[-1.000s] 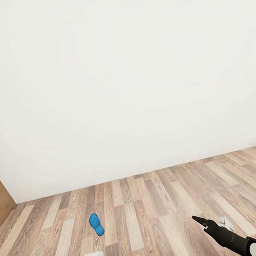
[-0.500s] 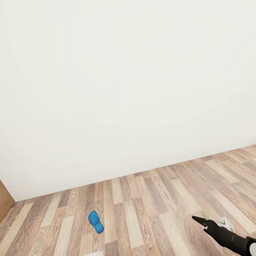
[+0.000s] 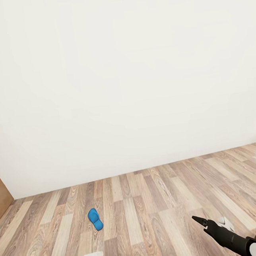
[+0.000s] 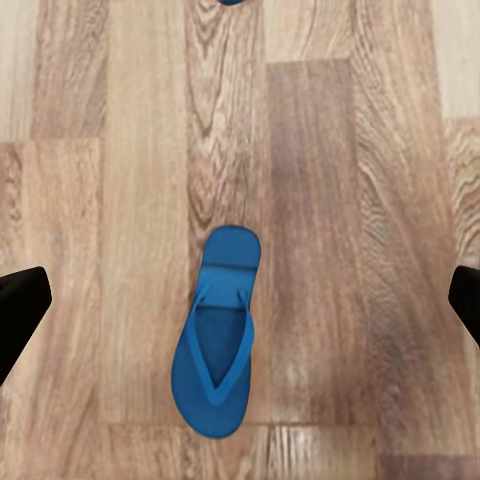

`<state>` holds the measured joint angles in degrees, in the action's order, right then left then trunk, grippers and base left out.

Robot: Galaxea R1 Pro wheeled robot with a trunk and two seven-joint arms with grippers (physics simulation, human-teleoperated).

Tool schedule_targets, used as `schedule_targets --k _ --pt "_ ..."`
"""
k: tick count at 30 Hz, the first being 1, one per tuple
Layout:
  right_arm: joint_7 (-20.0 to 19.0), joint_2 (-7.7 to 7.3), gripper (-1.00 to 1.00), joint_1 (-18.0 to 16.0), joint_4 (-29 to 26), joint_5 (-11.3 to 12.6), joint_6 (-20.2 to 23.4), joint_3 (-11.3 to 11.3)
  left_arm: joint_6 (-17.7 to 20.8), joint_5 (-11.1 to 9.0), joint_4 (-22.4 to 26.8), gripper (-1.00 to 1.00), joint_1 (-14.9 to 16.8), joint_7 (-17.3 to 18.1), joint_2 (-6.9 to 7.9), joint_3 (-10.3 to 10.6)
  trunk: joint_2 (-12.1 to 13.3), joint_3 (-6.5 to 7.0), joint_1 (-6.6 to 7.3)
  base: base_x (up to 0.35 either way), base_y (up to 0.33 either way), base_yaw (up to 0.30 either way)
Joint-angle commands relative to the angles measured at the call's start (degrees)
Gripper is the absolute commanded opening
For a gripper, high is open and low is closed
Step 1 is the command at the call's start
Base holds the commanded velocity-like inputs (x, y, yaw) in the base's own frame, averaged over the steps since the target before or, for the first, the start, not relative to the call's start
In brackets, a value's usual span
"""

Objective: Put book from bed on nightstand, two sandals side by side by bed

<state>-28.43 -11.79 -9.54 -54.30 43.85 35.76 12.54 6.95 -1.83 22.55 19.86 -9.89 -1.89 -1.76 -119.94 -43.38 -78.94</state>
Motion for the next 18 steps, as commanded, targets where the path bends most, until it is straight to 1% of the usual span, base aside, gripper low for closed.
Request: schedule_targets --k 1,18 --pt "-0.05 0.01 1.00 -0.04 -0.01 0.27 0.45 0.12 0.30 -0.19 0.13 1.00 0.00 -0.10 -0.04 -0.17 -0.44 -0.24 -0.22 0.000 0.000 0.000" --pt "-0.05 0.01 1.00 -0.04 0.00 0.27 0.45 0.12 0.26 -0.14 0.13 1.00 0.00 -0.13 -0.04 -0.17 -7.26 -3.29 -3.95 0.000 0.000 0.000"
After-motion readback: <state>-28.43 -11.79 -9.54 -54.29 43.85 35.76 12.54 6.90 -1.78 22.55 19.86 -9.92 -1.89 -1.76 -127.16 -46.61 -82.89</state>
